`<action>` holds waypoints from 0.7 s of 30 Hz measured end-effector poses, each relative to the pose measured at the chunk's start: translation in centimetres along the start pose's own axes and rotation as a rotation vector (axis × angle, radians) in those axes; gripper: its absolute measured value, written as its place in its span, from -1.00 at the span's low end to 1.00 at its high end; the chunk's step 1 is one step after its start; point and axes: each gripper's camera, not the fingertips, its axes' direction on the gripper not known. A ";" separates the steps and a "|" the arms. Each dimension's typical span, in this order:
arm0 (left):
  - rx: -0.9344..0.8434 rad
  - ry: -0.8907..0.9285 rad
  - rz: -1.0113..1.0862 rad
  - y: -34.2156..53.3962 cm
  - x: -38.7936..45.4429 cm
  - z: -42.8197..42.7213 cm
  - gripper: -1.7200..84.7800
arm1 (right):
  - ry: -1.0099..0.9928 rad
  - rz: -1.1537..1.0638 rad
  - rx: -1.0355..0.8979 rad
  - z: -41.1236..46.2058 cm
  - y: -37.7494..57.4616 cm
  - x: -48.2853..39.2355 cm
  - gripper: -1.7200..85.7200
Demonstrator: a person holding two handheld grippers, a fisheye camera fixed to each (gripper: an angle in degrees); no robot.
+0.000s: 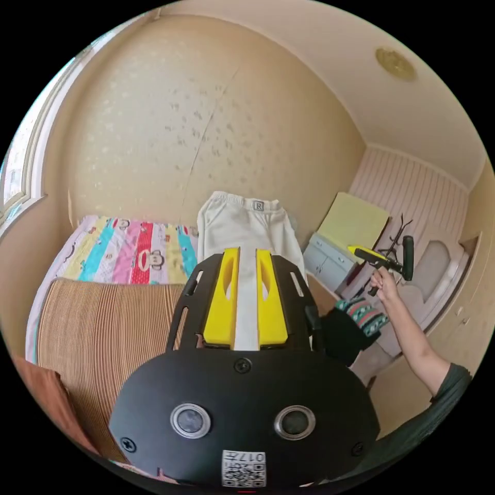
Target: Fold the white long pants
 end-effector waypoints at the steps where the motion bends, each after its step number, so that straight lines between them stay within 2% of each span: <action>1: -0.147 0.003 -0.004 4.8 -1.2 4.7 -0.81 | -0.017 -0.020 -0.045 2.0 2.3 -0.6 -0.72; 2: -0.273 0.008 -0.021 10.0 -2.0 8.7 -0.80 | -0.047 -0.042 -0.140 6.0 7.4 -1.8 -0.72; 5: -0.470 0.007 -0.067 23.0 -2.9 14.6 -0.78 | -0.191 -0.023 -0.394 14.2 20.2 -5.1 -0.71; 6: -0.490 0.010 -0.082 25.2 -2.9 15.1 -0.78 | -0.259 0.006 -0.464 15.9 24.9 -6.6 -0.70; 9: -0.469 0.029 -0.206 33.5 -3.2 13.8 -0.75 | -0.283 0.101 -0.494 15.5 33.4 -9.6 -0.69; 11: -0.375 0.028 -0.340 38.2 -3.5 10.8 -0.73 | -0.227 0.149 -0.466 13.4 36.3 -10.7 -0.68; 14: -0.316 0.031 -0.448 42.0 -2.9 8.3 -0.72 | -0.040 0.212 -0.401 9.2 38.6 -11.5 -0.66; 16: -0.287 0.038 -0.470 43.2 -1.8 7.5 -0.72 | 0.071 0.236 -0.327 6.8 39.1 -11.4 -0.64; 18: -0.275 0.038 -0.449 43.6 -0.5 7.4 -0.71 | 0.155 0.141 -0.268 6.0 39.4 -11.9 -0.66; 19: -0.299 0.034 -0.413 43.7 0.3 8.2 -0.71 | 0.172 0.113 -0.303 6.7 39.4 -11.9 -0.66; 21: -0.378 0.019 -0.376 43.8 0.8 10.4 -0.70 | 0.109 0.045 -0.640 12.0 39.7 -11.4 -0.75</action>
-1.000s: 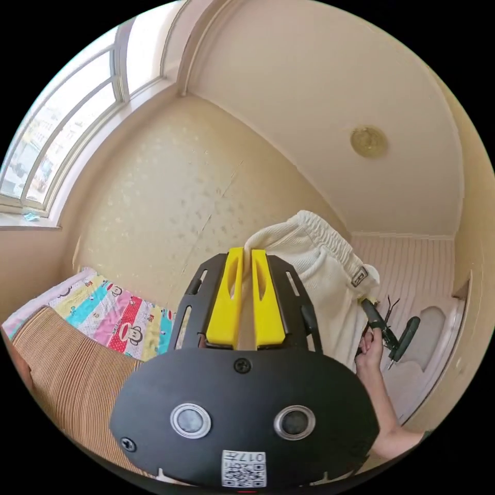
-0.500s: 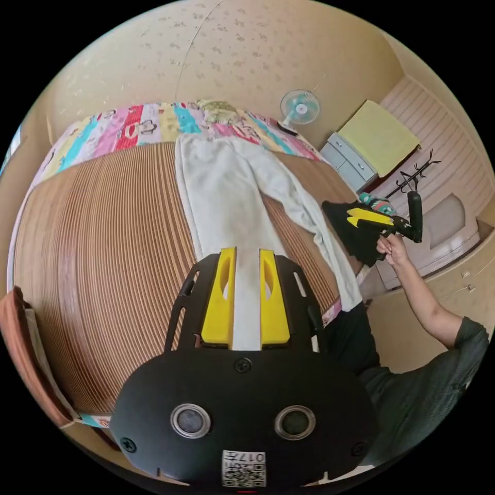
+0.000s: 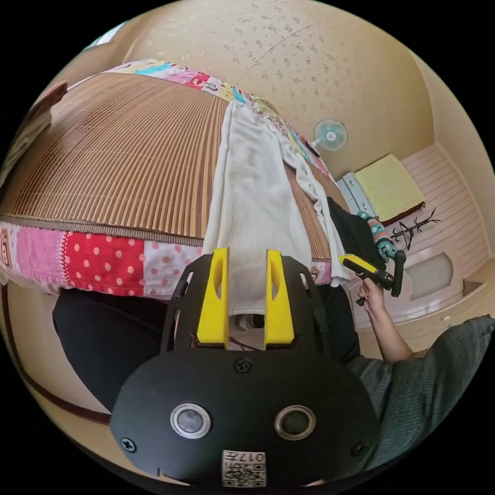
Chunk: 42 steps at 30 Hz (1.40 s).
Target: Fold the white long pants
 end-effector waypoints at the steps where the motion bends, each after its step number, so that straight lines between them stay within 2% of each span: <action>1: -0.034 0.012 -0.015 -0.4 -0.2 1.3 -0.70 | -0.015 -0.010 -0.049 0.7 -0.5 0.1 -0.78; 4: -0.037 0.047 -0.111 -1.2 -1.0 1.3 -0.71 | -0.035 -0.136 0.090 -2.9 -0.4 0.9 -0.88; 5: -0.053 0.034 -0.119 -1.4 -0.9 1.2 -0.73 | -0.107 -0.151 0.175 -5.7 0.1 2.1 -0.89; 7: -0.075 0.017 -0.121 -1.6 -0.6 0.9 -0.77 | -0.351 -0.086 0.370 -10.7 1.8 6.2 -0.90; 9: -0.113 0.011 -0.111 -1.8 0.1 1.0 -0.77 | -0.707 0.106 0.646 -14.5 6.0 14.3 -0.91; 11: -0.115 -0.006 -0.080 -1.6 1.7 0.6 -0.76 | -0.853 0.230 0.770 -13.9 9.5 19.3 -0.91; 12: -0.107 -0.009 -0.068 -1.5 2.2 0.4 -0.75 | -0.850 0.277 0.781 -12.7 11.4 21.4 -0.91; 14: -0.074 -0.011 -0.008 -1.2 4.5 -0.2 -0.75 | -0.785 0.342 0.692 -10.2 13.5 23.4 -0.92; 16: -0.058 -0.023 0.036 -1.1 6.4 -0.3 -0.75 | -0.658 0.378 0.522 -7.5 14.8 24.1 -0.92; 18: -0.056 -0.033 0.078 -1.3 8.0 -0.2 -0.75 | -0.463 0.449 0.274 -4.2 15.8 24.4 -0.92; 19: -0.058 -0.035 0.107 -1.7 8.9 -0.1 -0.75 | -0.436 0.455 0.240 -3.7 16.0 24.4 -0.92; 25: -0.039 -0.057 0.217 -5.5 12.3 -0.2 -0.75 | -0.442 0.473 0.292 -4.8 18.1 26.2 -0.88; 28: -0.091 -0.183 0.263 -6.7 13.4 2.7 -0.76 | -0.473 0.494 0.305 -5.0 18.7 28.2 -0.76; 30: -0.207 -0.283 0.219 -6.6 12.4 6.6 -0.78 | -0.501 0.505 0.325 -4.8 19.6 29.5 -0.69; 32: -0.102 -0.268 0.141 -4.8 11.9 5.9 -0.82 | -0.537 0.505 0.321 -4.2 20.1 30.3 -0.66; 37: -0.072 -0.111 -0.023 -1.2 10.5 4.3 -0.94 | -0.702 0.410 0.289 -1.6 21.0 31.3 -0.58; 42: -0.101 -0.102 0.037 1.0 11.7 3.1 -0.97 | -0.597 0.441 0.097 1.4 21.8 31.7 -0.67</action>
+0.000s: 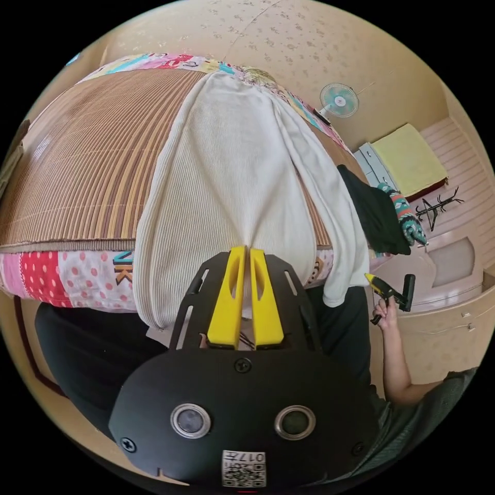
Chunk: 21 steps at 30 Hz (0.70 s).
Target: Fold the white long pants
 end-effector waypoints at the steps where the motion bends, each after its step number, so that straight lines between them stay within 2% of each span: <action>1: -0.018 0.003 0.014 0.2 0.1 -0.6 -0.97 | 0.014 0.011 -0.010 0.0 0.1 0.2 -0.69; 3: -0.039 0.022 0.026 0.5 -0.4 -1.6 -0.97 | -0.044 -0.087 0.004 -1.4 0.8 -0.4 -0.82; 5: -0.097 0.156 -0.009 1.2 -2.2 -2.3 -0.98 | -0.131 -0.147 0.044 -3.4 1.5 -1.3 -0.85; 8: -0.012 0.370 -0.094 3.0 -4.5 -4.7 -0.97 | -0.291 -0.285 0.211 -8.4 3.6 -3.9 -0.87; 12: 0.030 0.577 0.075 2.2 -1.4 -7.4 -0.89 | -0.445 -0.463 0.317 -11.8 5.7 -9.1 -0.90; 14: -0.045 0.612 0.264 0.7 3.6 -7.6 -0.86 | -0.495 -0.527 0.240 -10.7 5.7 -11.1 -0.90; 16: -0.086 0.623 0.363 -0.2 6.8 -7.2 -0.83 | -0.492 -0.578 0.149 -8.7 5.6 -12.8 -0.90; 21: -0.088 0.621 0.304 -3.3 9.5 -6.6 -0.68 | -0.339 -0.617 -0.015 -2.7 7.0 -17.2 -0.91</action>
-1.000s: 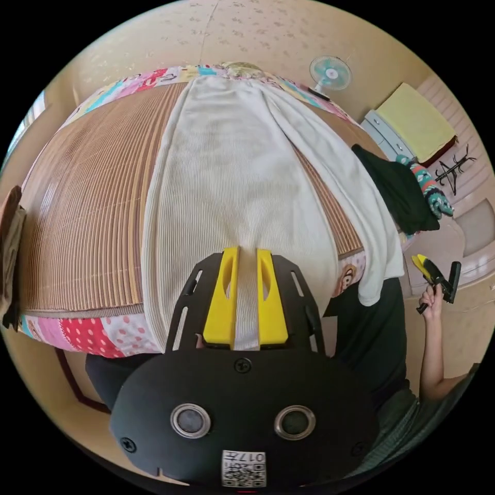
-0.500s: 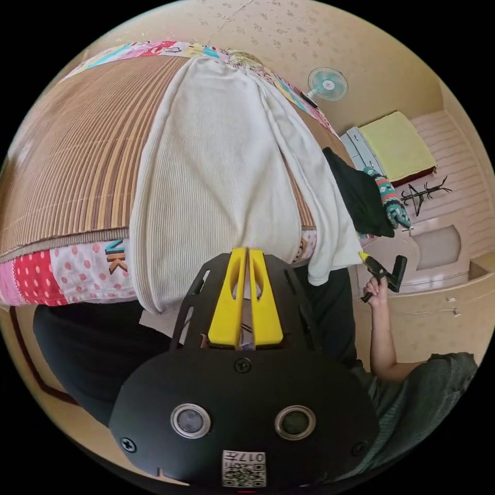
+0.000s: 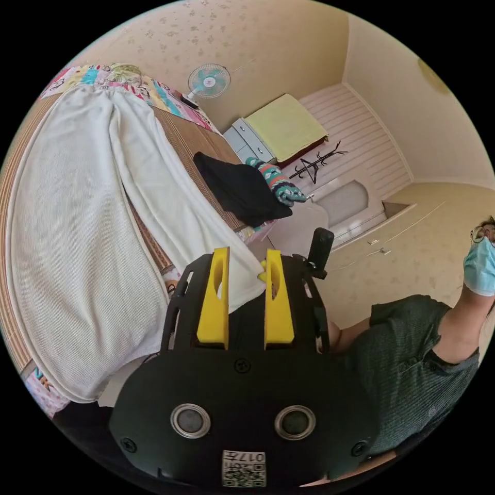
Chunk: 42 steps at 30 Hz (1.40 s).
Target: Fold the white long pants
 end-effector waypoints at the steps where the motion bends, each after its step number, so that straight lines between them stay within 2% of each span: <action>1: -0.023 -0.012 -0.048 -0.9 -0.7 0.5 -0.61 | 0.013 -0.008 -0.009 0.5 0.0 -0.4 -0.91; 2: -0.053 -0.014 -0.087 -1.8 -1.5 1.3 -0.54 | 0.032 -0.018 -0.019 1.4 -0.1 -1.3 -0.91; 4: -0.095 0.007 -0.120 -2.9 -2.7 2.6 -0.54 | 0.052 -0.040 -0.025 2.3 -0.2 -2.4 -0.91; 6: -0.137 0.052 -0.125 -4.0 -3.6 4.0 -0.60 | 0.065 -0.074 -0.038 3.1 -0.5 -3.3 -0.92; 8: -0.152 0.094 -0.132 -5.1 -4.2 4.5 -0.80 | 0.082 -0.076 -0.037 3.1 -0.5 -3.4 -0.92; 9: -0.139 0.113 -0.112 -5.3 -3.9 4.2 -0.83 | 0.079 -0.071 -0.017 2.5 -0.4 -3.2 -0.92; 12: 0.012 0.156 0.044 -4.6 -1.6 -0.8 -0.87 | -0.065 -0.060 0.116 -0.7 0.6 -2.1 -0.93; 14: 0.242 0.172 0.140 -1.3 -0.4 -8.1 -0.88 | -0.197 -0.062 0.202 -2.8 1.7 -1.1 -0.94; 16: 0.420 0.131 0.152 2.8 -0.5 -13.4 -0.88 | -0.243 -0.024 0.236 -4.1 2.7 0.2 -0.94; 17: 0.493 0.088 0.125 5.6 -1.3 -16.2 -0.88 | -0.216 0.003 0.210 -4.4 3.2 0.9 -0.94; 19: 0.525 0.007 0.026 9.5 -3.7 -18.7 -0.88 | -0.127 0.028 0.138 -4.0 3.9 1.8 -0.95; 21: 0.502 -0.096 -0.132 13.0 -7.0 -19.6 -0.88 | -0.056 0.069 0.044 -2.8 4.3 3.1 -0.94; 23: 0.394 -0.212 -0.306 16.6 -11.3 -18.7 -0.87 | -0.028 0.091 -0.006 -1.4 4.0 4.1 -0.94; 25: 0.341 -0.242 -0.305 18.1 -12.9 -17.4 -0.87 | 0.002 0.130 -0.051 0.3 2.9 5.6 -0.93; 29: 0.326 -0.370 -0.150 18.2 -11.9 -16.3 -0.87 | 0.109 0.205 -0.207 4.6 -4.2 10.1 -0.86; 32: 0.288 -0.468 -0.072 17.7 -10.3 -16.0 -0.87 | 0.239 0.155 -0.257 7.1 -11.8 13.3 -0.81; 34: 0.300 -0.444 -0.096 17.9 -10.5 -16.3 -0.87 | 0.266 0.169 -0.216 8.1 -17.0 16.2 -0.79; 37: 0.331 -0.334 -0.164 18.5 -12.2 -17.3 -0.87 | 0.162 0.246 -0.074 9.3 -25.0 23.2 -0.71; 39: 0.350 -0.263 -0.196 19.0 -13.2 -17.9 -0.87 | 0.053 0.479 0.013 10.9 -30.3 31.4 -0.57; 42: 0.356 -0.220 -0.216 19.3 -13.8 -18.5 -0.87 | 0.000 0.678 0.158 12.1 -34.8 38.9 -0.52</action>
